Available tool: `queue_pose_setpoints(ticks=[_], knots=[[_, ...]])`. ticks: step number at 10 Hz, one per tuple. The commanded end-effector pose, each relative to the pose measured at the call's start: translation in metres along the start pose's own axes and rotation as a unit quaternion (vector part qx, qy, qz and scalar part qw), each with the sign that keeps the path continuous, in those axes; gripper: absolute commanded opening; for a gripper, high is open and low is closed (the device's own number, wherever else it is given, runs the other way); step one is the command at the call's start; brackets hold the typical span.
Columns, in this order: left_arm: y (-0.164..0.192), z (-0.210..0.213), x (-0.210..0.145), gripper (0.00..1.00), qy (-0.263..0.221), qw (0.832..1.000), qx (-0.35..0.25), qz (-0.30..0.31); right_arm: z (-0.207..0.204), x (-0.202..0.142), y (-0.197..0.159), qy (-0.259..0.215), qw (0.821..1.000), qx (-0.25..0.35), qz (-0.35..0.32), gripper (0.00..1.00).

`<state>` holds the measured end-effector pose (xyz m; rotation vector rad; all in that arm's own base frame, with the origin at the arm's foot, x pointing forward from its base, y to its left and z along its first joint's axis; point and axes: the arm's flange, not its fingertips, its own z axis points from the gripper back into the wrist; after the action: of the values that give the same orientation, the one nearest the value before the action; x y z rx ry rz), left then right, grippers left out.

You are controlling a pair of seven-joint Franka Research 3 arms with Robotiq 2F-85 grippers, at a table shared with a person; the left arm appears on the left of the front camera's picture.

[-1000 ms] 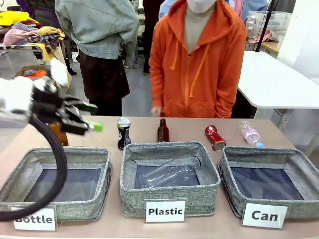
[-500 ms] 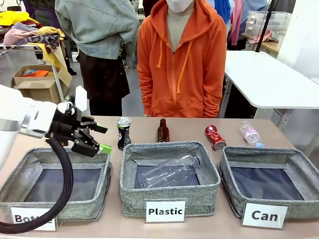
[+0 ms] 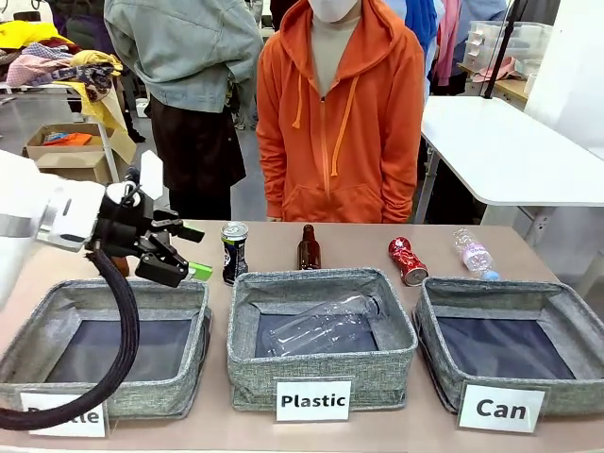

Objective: Sort the can waste into the basket.
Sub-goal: Pick up the can waste from the table and place it in the right Fabric basket.

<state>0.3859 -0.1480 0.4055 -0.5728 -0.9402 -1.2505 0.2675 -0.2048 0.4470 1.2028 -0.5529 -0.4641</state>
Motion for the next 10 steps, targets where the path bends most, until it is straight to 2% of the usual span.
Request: queue_pose_setpoints(ticks=[1, 3, 8, 9, 10], knots=[[0.037, -0.018, -0.016, 1.0, -0.022, 0.999, -0.025, -0.028, 0.0, 0.003, 0.001, -0.005, 1.0, 0.012, 0.013, 1.0], [0.064, -0.027, -0.032, 1.0, -0.014, 1.0, -0.015, -0.022, 0.0, 0.003, 0.001, -0.005, 1.0, 0.012, 0.013, 1.0], [0.099, -0.06, -0.063, 1.0, 0.018, 0.999, 0.007, 0.041, 0.0, 0.003, 0.001, -0.005, 1.0, 0.012, 0.013, 1.0], [0.099, -0.046, -0.062, 1.0, 0.001, 0.999, 0.0, 0.049, 0.0, 0.003, 0.001, -0.005, 1.0, 0.012, 0.013, 1.0], [0.087, -0.002, -0.056, 1.0, -0.043, 0.998, 0.005, 0.043, 0.0, 0.003, 0.001, -0.005, 1.0, 0.012, 0.013, 1.0]])
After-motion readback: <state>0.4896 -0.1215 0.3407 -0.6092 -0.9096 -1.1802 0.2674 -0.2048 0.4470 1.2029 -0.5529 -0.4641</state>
